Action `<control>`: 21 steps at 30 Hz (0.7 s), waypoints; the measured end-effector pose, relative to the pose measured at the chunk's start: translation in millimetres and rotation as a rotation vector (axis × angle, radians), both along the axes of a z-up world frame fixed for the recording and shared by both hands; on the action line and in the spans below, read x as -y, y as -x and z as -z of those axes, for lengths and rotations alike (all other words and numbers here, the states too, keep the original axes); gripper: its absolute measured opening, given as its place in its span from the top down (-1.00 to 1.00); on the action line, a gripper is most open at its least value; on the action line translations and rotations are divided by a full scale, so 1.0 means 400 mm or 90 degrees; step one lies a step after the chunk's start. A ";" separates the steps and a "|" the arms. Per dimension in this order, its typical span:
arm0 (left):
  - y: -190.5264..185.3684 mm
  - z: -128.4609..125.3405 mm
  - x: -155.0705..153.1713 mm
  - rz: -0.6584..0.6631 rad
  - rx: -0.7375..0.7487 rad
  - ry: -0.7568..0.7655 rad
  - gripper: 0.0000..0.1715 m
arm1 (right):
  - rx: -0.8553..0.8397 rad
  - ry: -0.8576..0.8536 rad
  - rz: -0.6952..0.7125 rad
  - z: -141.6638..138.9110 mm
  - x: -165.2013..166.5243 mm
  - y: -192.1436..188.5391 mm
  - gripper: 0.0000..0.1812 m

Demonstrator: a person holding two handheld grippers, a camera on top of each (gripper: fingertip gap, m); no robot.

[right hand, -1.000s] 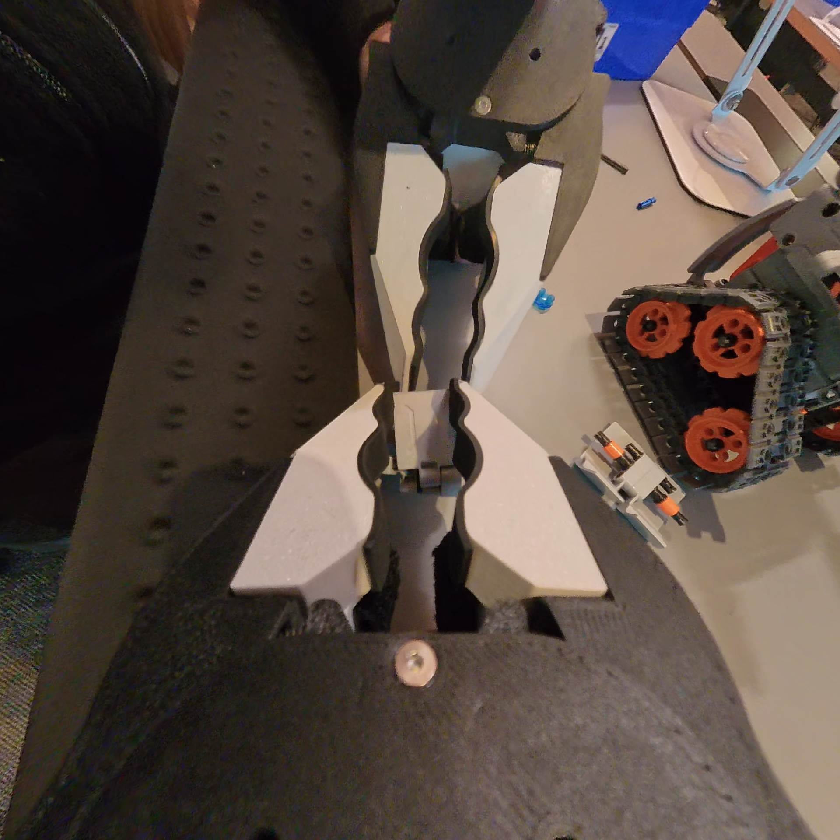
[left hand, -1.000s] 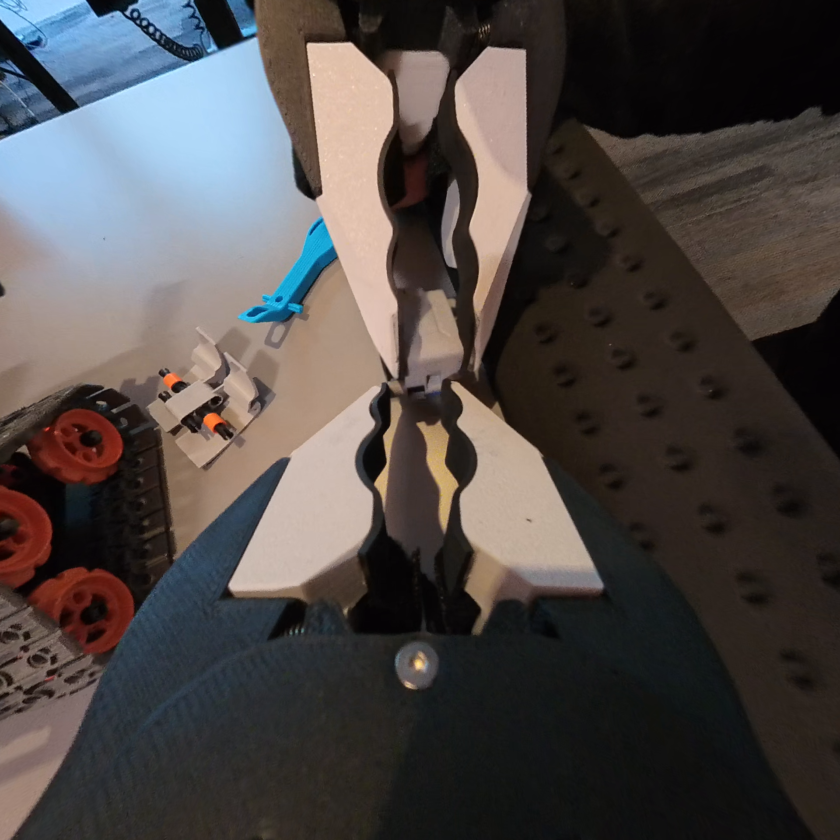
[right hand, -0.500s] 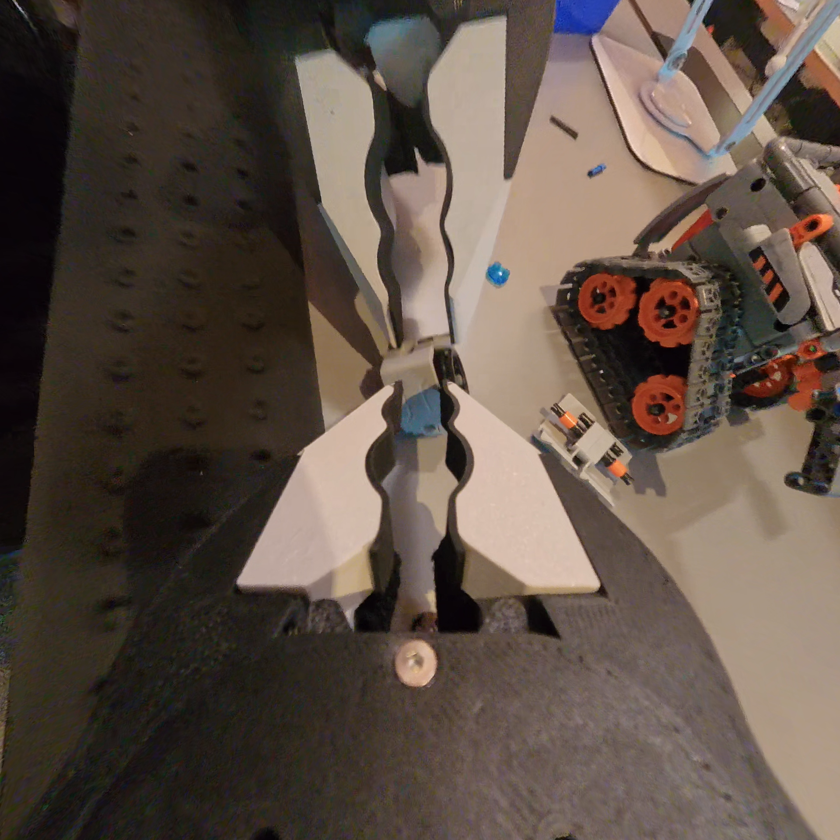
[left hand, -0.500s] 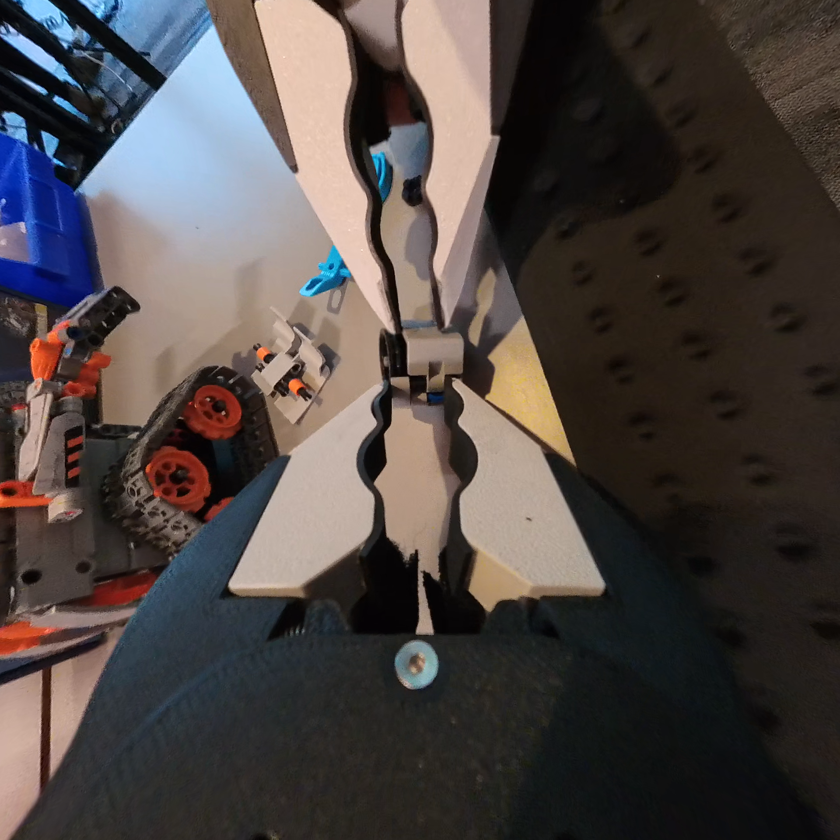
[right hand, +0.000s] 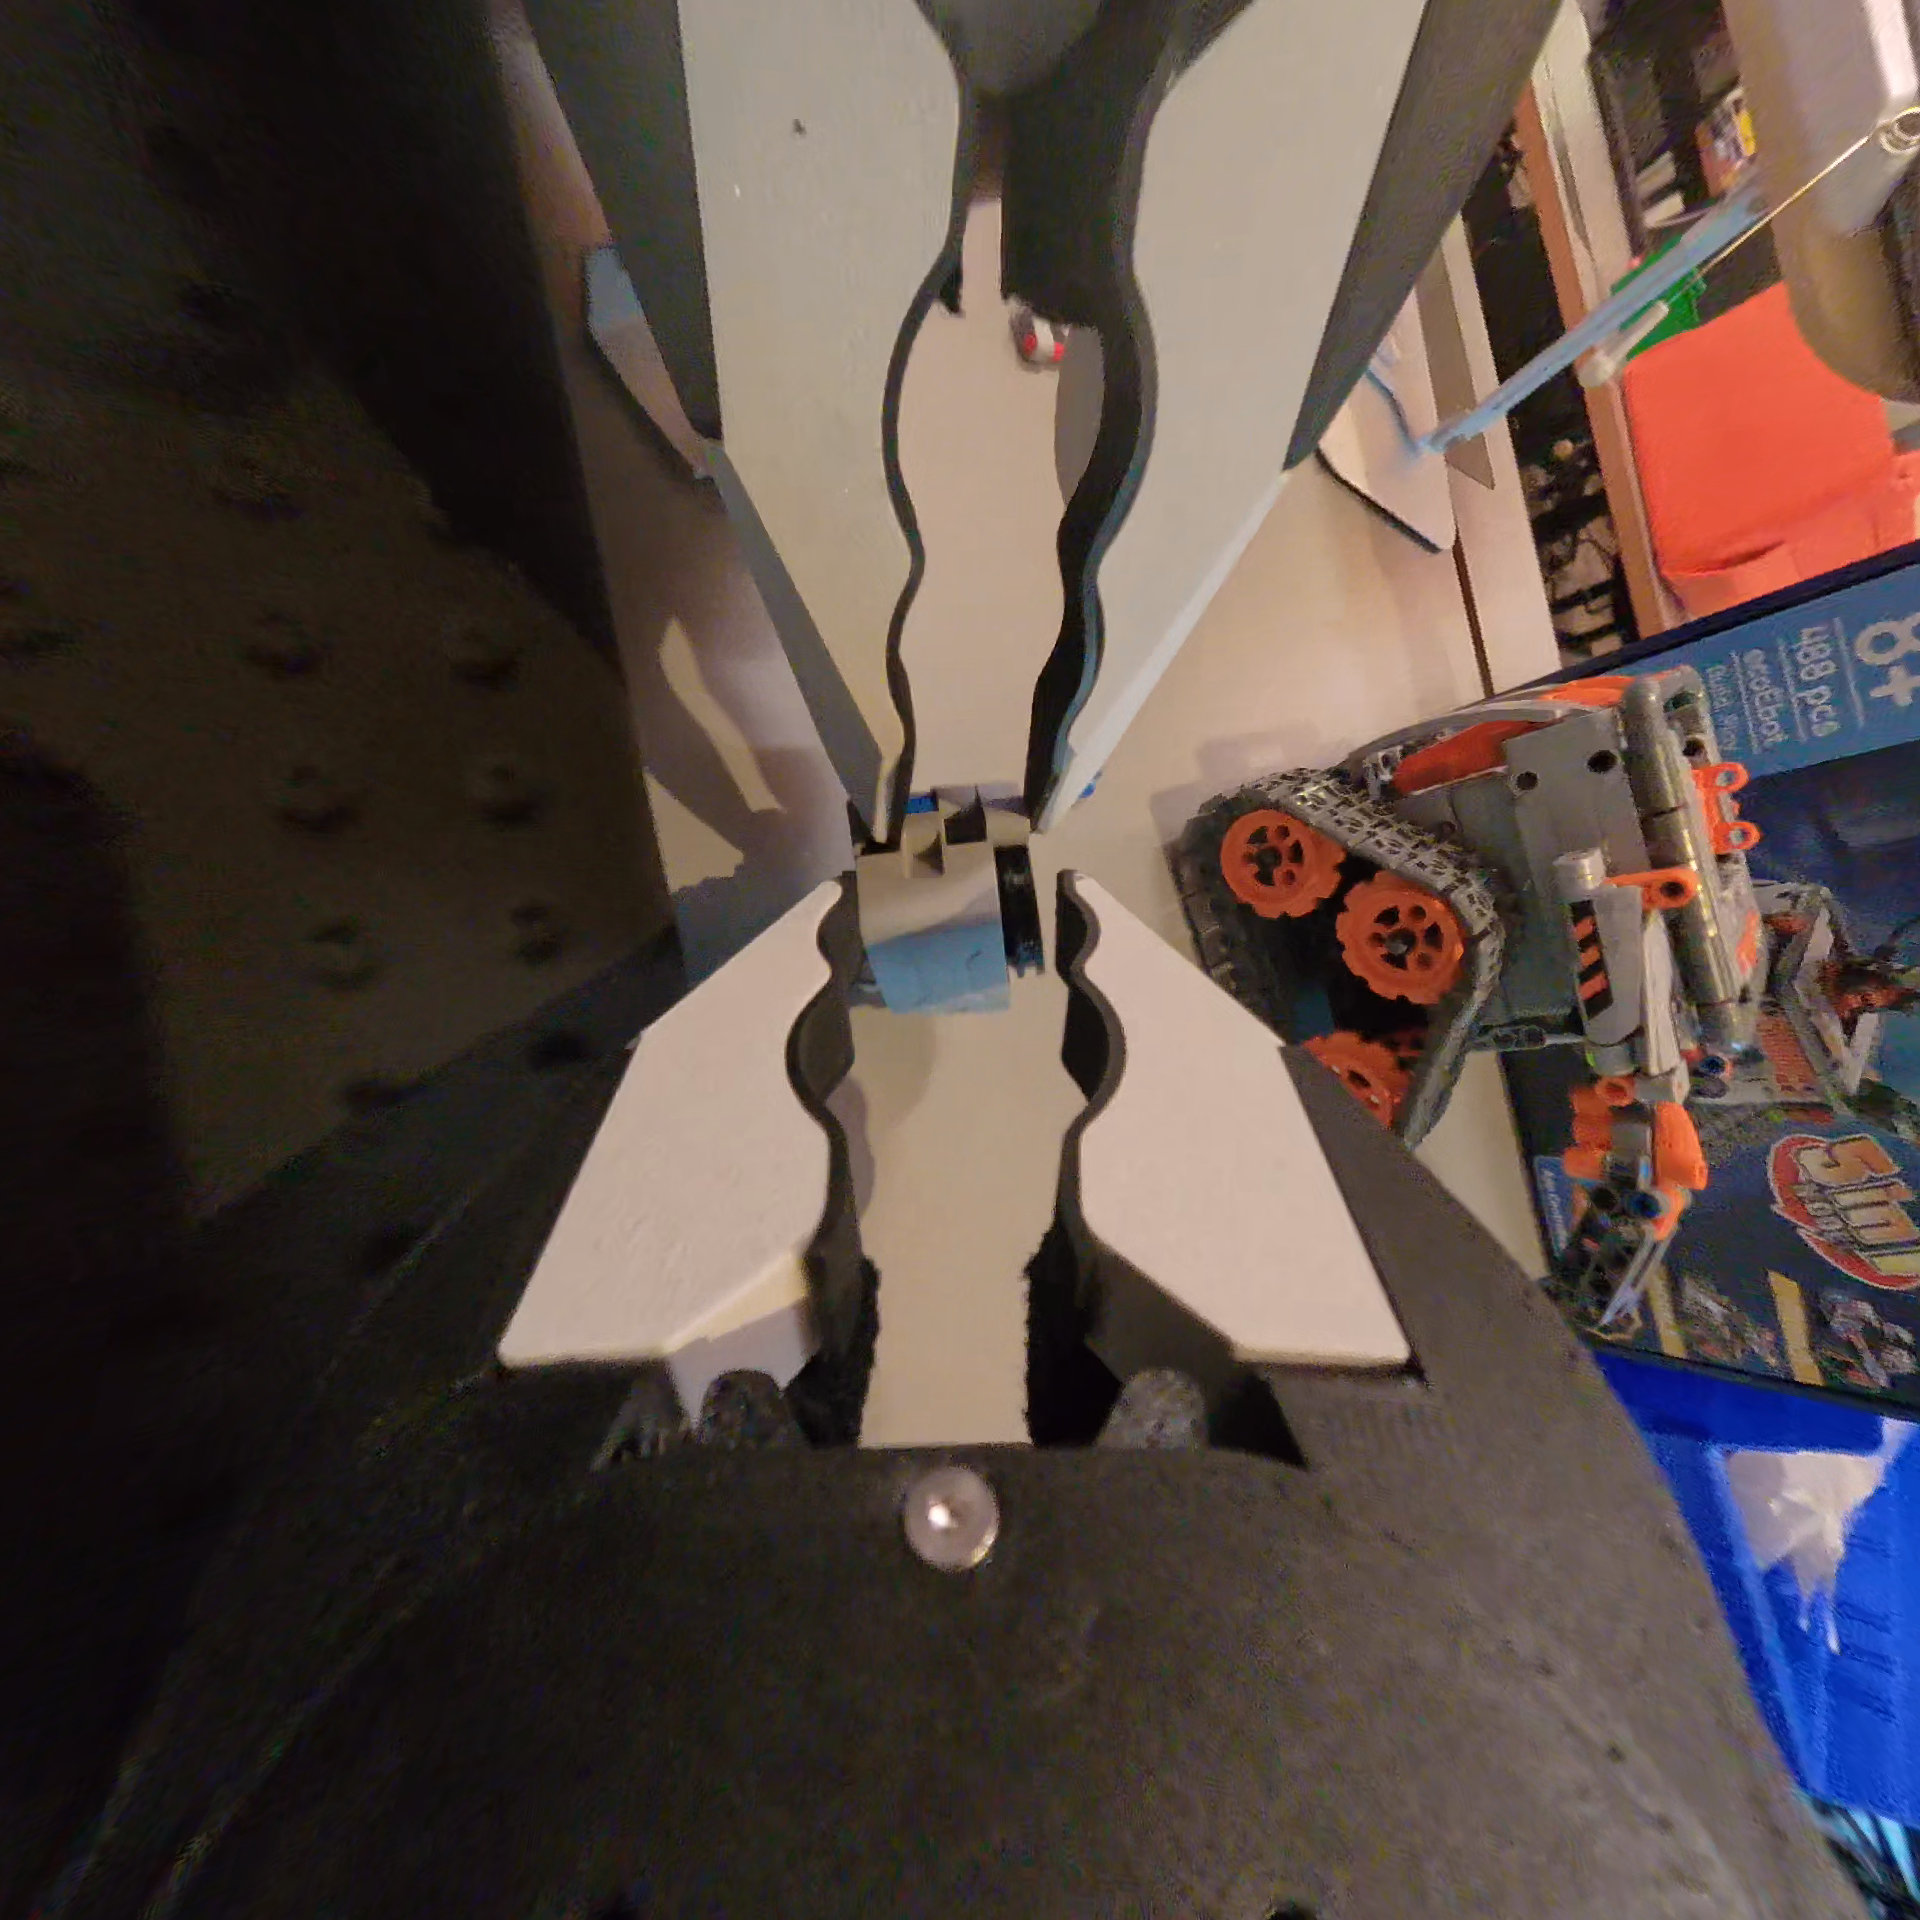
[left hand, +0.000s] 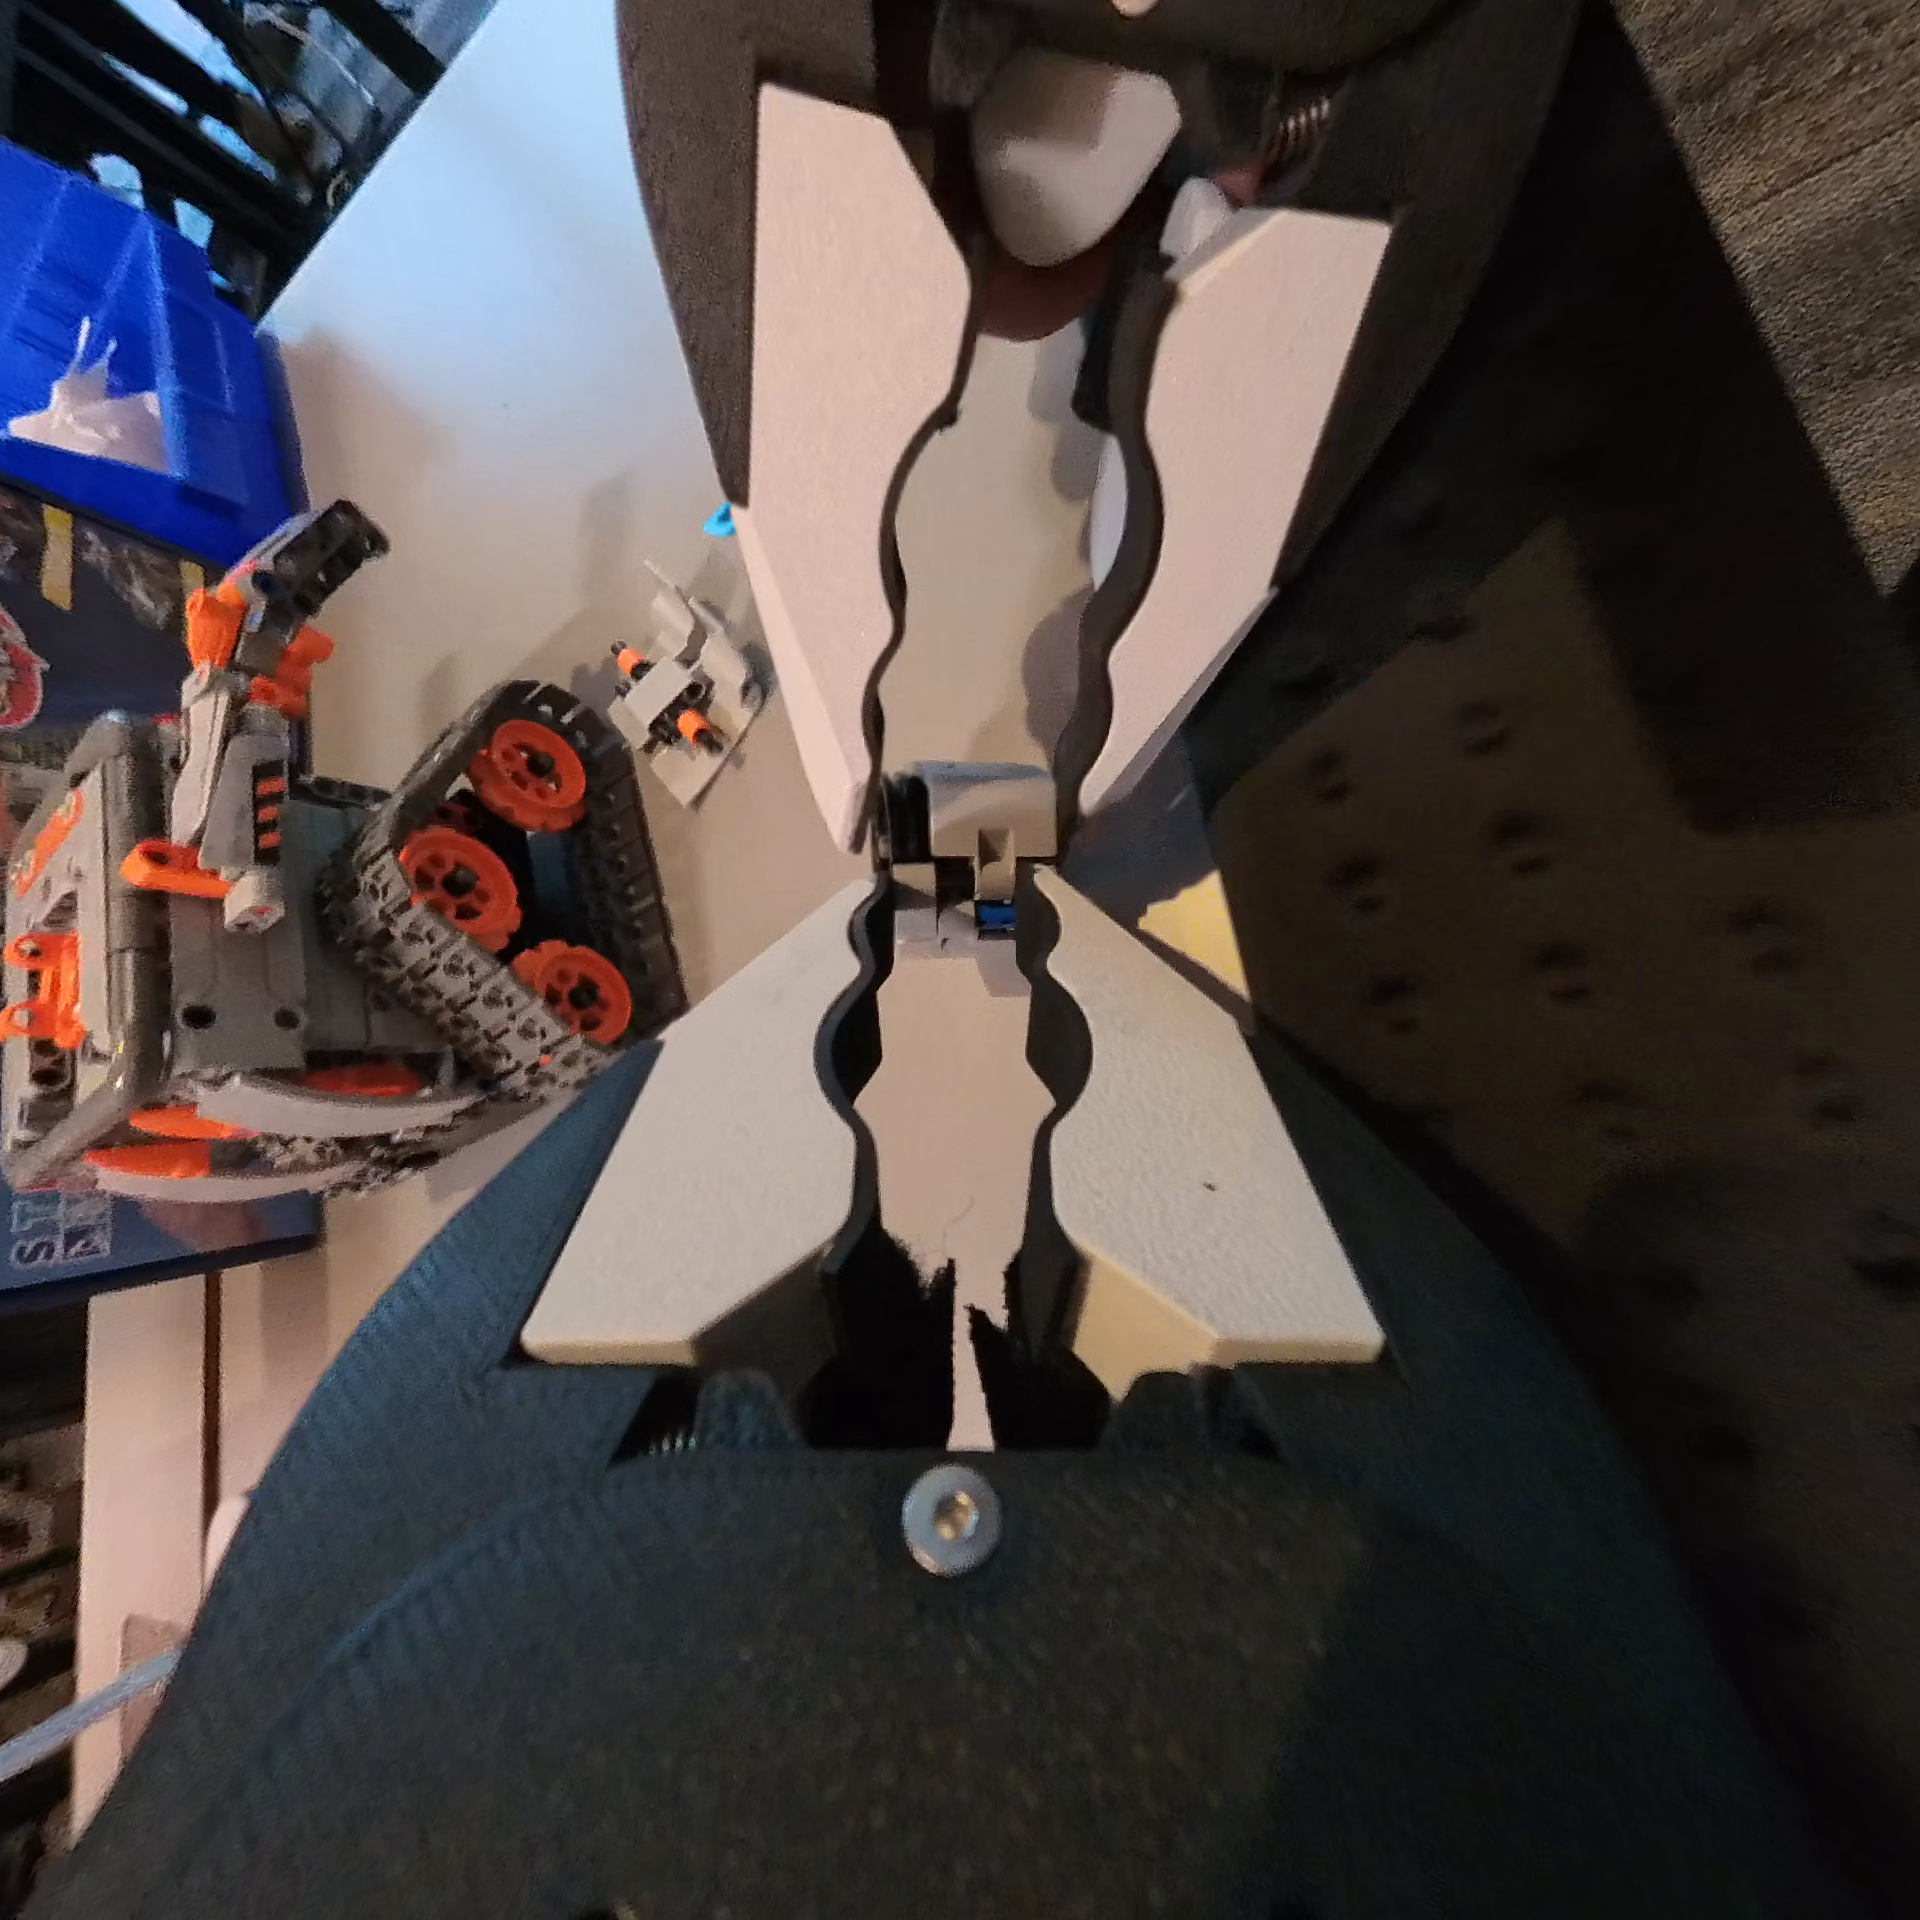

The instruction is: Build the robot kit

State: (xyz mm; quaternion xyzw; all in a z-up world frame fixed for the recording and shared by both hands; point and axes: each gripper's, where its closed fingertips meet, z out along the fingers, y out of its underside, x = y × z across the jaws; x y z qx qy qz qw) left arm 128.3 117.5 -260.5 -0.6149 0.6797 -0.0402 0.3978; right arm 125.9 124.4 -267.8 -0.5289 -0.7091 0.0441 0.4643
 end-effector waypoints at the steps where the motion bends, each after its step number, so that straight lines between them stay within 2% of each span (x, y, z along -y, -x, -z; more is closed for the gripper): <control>1: 0.008 -0.001 -0.004 -0.004 0.001 -0.009 0.76 | 0.009 0.000 0.003 0.008 -0.004 0.008 0.65; 7: 0.022 -0.003 0.002 0.007 0.038 0.004 0.77 | 0.011 0.042 -0.006 0.031 -0.001 0.040 0.68; 9: 0.016 0.004 0.012 0.024 0.043 0.005 0.84 | 0.025 0.049 -0.010 0.043 0.005 0.048 0.71; 21: 0.013 0.003 0.012 0.057 0.102 0.029 0.86 | 0.008 0.081 -0.020 0.044 0.006 0.047 0.73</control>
